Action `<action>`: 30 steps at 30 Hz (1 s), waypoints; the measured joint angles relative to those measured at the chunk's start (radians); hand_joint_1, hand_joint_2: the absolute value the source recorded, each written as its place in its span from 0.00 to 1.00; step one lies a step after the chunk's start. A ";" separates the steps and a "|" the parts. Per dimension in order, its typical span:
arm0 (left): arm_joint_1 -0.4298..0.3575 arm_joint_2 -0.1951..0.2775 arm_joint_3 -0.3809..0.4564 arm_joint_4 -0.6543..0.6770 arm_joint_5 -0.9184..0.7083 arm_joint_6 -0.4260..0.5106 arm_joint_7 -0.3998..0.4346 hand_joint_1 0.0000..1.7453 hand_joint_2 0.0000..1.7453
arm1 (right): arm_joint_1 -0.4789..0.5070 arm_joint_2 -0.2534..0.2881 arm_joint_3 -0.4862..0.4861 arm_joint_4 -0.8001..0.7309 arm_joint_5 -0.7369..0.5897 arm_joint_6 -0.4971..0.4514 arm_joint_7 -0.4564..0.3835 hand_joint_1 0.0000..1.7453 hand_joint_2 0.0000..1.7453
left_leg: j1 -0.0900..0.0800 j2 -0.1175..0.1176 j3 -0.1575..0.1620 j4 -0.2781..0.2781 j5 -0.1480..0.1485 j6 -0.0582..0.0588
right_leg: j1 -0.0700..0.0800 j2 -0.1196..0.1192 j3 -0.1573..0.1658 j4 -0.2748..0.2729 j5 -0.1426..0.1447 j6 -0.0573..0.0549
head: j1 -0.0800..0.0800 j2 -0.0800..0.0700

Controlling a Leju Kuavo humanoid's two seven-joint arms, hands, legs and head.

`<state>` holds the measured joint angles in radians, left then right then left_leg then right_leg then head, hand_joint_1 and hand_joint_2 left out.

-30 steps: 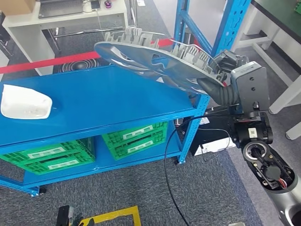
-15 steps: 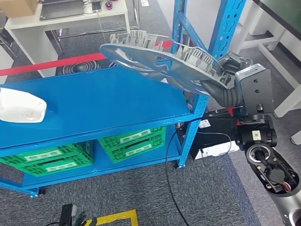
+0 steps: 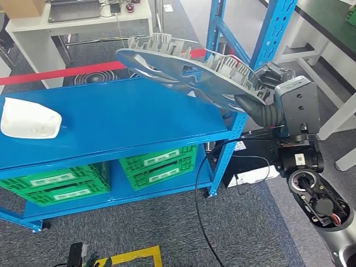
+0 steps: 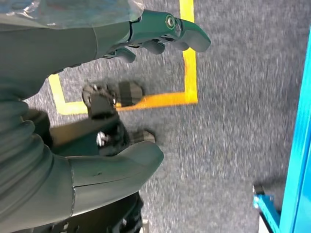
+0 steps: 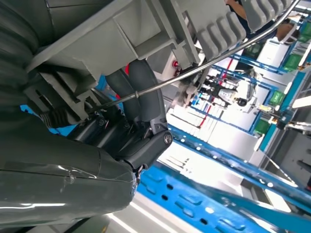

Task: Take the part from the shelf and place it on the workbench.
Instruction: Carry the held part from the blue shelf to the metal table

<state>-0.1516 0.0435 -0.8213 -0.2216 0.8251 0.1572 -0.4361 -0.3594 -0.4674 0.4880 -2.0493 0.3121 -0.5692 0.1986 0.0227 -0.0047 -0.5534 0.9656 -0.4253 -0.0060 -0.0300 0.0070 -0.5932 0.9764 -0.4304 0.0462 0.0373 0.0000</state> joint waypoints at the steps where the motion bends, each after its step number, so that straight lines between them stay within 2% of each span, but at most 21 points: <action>1: -0.001 0.000 0.000 0.000 0.000 0.000 0.000 0.00 1.00 | 0.000 0.000 -0.001 0.000 -0.001 0.000 0.000 1.00 1.00 | 0.001 0.002 -0.007 -0.003 0.007 0.008 | -0.001 -0.001 -0.014 0.032 -0.032 0.002 | 0.004 0.000; 4: -0.001 -0.001 0.000 0.000 0.000 0.000 0.001 0.00 1.00 | 0.001 0.000 -0.002 0.000 -0.001 0.000 0.000 1.00 1.00 | -0.006 0.005 -0.032 -0.003 0.027 0.022 | 0.003 -0.003 -0.074 0.226 -0.165 0.003 | 0.019 0.000; 5: -0.001 -0.002 0.000 0.000 0.000 0.000 0.002 0.00 1.00 | 0.002 0.000 -0.002 0.000 -0.001 0.000 0.000 1.00 1.00 | -0.009 0.005 -0.042 -0.003 0.035 0.024 | 0.004 -0.003 -0.081 0.273 -0.185 0.003 | 0.023 0.000; 6: -0.001 -0.002 0.000 0.000 0.000 0.000 0.003 0.00 1.00 | 0.002 0.000 -0.002 0.000 -0.001 0.000 0.000 1.00 1.00 | -0.012 0.005 -0.052 -0.003 0.042 0.024 | 0.006 -0.003 -0.071 0.284 -0.184 0.000 | 0.027 0.000; 7: -0.001 -0.003 0.000 0.000 0.000 0.000 0.003 0.00 1.00 | 0.003 0.000 -0.002 0.000 -0.002 0.000 0.000 1.00 1.00 | -0.015 0.005 -0.061 -0.003 0.049 0.024 | 0.008 -0.003 -0.040 0.255 -0.165 -0.004 | 0.030 0.000; 10: -0.001 -0.004 0.000 0.000 0.000 0.001 0.004 0.00 1.00 | 0.002 0.000 -0.002 0.000 -0.001 0.001 0.000 1.00 1.00 | -0.021 0.004 -0.082 -0.002 0.071 0.017 | 0.020 -0.004 0.103 0.042 -0.105 -0.026 | 0.038 0.000; 11: -0.001 -0.004 0.000 0.000 0.000 0.002 0.004 0.00 1.00 | 0.002 0.000 -0.003 -0.001 -0.001 0.001 0.000 1.00 1.00 | -0.023 0.003 -0.084 -0.003 0.079 0.013 | 0.024 -0.005 0.130 -0.005 -0.098 -0.031 | 0.038 0.000; 12: -0.001 -0.004 0.000 0.000 0.000 0.002 0.004 0.00 1.00 | 0.001 0.000 -0.003 -0.001 -0.001 0.001 -0.001 1.00 1.00 | -0.024 0.003 -0.086 -0.006 0.087 0.008 | 0.027 -0.005 0.141 -0.030 -0.097 -0.035 | 0.038 0.000; 14: 0.000 -0.004 0.000 0.000 0.000 0.002 0.004 0.00 1.00 | 0.001 0.000 -0.003 -0.001 -0.001 0.001 -0.002 1.00 1.00 | -0.025 0.003 -0.088 -0.011 0.101 -0.002 | 0.026 -0.006 0.131 -0.034 -0.082 -0.042 | 0.036 0.000; 15: 0.000 -0.004 0.000 0.000 0.000 0.002 0.004 0.00 1.00 | 0.001 0.000 -0.003 -0.001 -0.001 0.002 -0.002 1.00 1.00 | -0.025 0.003 -0.093 -0.005 0.091 -0.008 | 0.023 -0.009 0.125 -0.037 -0.074 -0.047 | 0.034 0.000; 16: 0.001 -0.004 0.000 0.000 -0.001 0.002 0.004 0.00 1.00 | 0.001 0.000 -0.003 -0.001 -0.001 0.002 -0.003 1.00 1.00 | -0.025 0.002 -0.104 0.019 0.062 -0.013 | 0.020 -0.011 0.117 -0.038 -0.064 -0.054 | 0.028 0.000; 17: 0.001 -0.004 0.000 0.000 -0.001 0.002 0.004 0.00 1.00 | 0.001 0.000 -0.003 -0.001 -0.001 0.002 -0.003 1.00 1.00 | -0.024 0.002 -0.120 0.065 0.015 -0.019 | 0.017 -0.013 0.107 -0.040 -0.053 -0.060 | 0.021 0.000; 19: 0.000 -0.004 0.000 0.000 -0.001 0.002 0.004 0.00 1.00 | 0.001 0.000 -0.004 -0.001 -0.001 0.002 -0.003 1.00 1.00 | -0.020 0.002 -0.159 0.204 -0.088 -0.027 | 0.017 -0.014 0.081 -0.039 -0.032 -0.067 | 0.006 0.000; 20: -0.001 -0.004 0.000 0.000 -0.002 0.002 0.004 0.00 1.00 | 0.002 0.000 -0.004 -0.001 -0.001 0.003 -0.003 1.00 1.00 | -0.019 0.002 -0.170 0.265 -0.115 -0.029 | 0.018 -0.014 0.066 -0.037 -0.022 -0.067 | 0.001 0.000; 21: -0.001 -0.005 0.000 0.000 -0.002 0.002 0.004 0.00 1.00 | 0.004 0.000 -0.003 -0.001 -0.001 0.003 -0.004 1.00 1.00 | -0.019 0.002 -0.166 0.299 -0.118 -0.030 | 0.018 -0.013 0.052 -0.036 -0.012 -0.066 | -0.003 0.000; 22: -0.001 -0.005 0.000 0.000 -0.001 0.002 0.004 0.00 1.00 | 0.005 0.000 -0.003 -0.001 -0.001 0.003 -0.005 1.00 1.00 | -0.019 0.002 -0.145 0.296 -0.099 -0.028 | 0.018 -0.012 0.038 -0.034 -0.002 -0.065 | -0.005 0.000; 24: -0.003 -0.004 0.000 0.000 -0.001 0.002 0.004 0.00 1.00 | 0.008 0.000 -0.003 -0.001 -0.001 0.005 -0.008 1.00 1.00 | -0.021 0.001 -0.050 0.188 -0.049 -0.019 | 0.019 -0.011 0.015 -0.030 0.015 -0.060 | -0.008 0.000; 26: -0.007 -0.003 0.000 0.000 0.000 0.002 0.003 0.00 1.00 | 0.007 0.000 -0.004 -0.001 -0.002 0.008 -0.011 1.00 1.00 | -0.026 0.000 0.055 0.035 -0.042 -0.006 | 0.022 -0.012 -0.001 -0.026 0.030 -0.053 | -0.008 0.000; 27: -0.009 -0.002 0.000 0.000 0.001 0.002 0.003 0.00 1.00 | 0.007 0.000 -0.004 -0.001 -0.002 0.010 -0.012 1.00 1.00 | -0.029 0.000 0.082 -0.012 -0.047 0.000 | 0.022 -0.013 -0.005 -0.027 0.038 -0.048 | -0.007 0.000; 28: -0.010 -0.002 0.000 0.000 0.001 0.002 0.003 0.00 1.00 | 0.007 0.000 -0.003 -0.001 -0.002 0.012 -0.013 1.00 1.00 | -0.032 -0.001 0.091 -0.036 -0.051 0.004 | 0.021 -0.014 -0.009 -0.029 0.047 -0.042 | -0.007 0.000; 30: -0.009 -0.003 0.000 0.000 0.001 0.002 0.003 0.00 1.00 | 0.008 0.000 -0.003 -0.001 -0.002 0.013 -0.015 1.00 1.00 | -0.030 0.001 0.082 -0.045 -0.035 0.015 | 0.020 -0.013 -0.016 -0.028 0.051 -0.030 | -0.007 0.000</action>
<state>-0.1601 0.0408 -0.8213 -0.2216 0.8262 0.1587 -0.4335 -0.3515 -0.4677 0.4849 -2.0503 0.3105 -0.5561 0.1841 -0.0073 -0.0037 -0.4712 0.9211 -0.4608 0.0091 -0.0104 -0.0060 -0.6090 0.9483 -0.3797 0.0165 0.0307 0.0000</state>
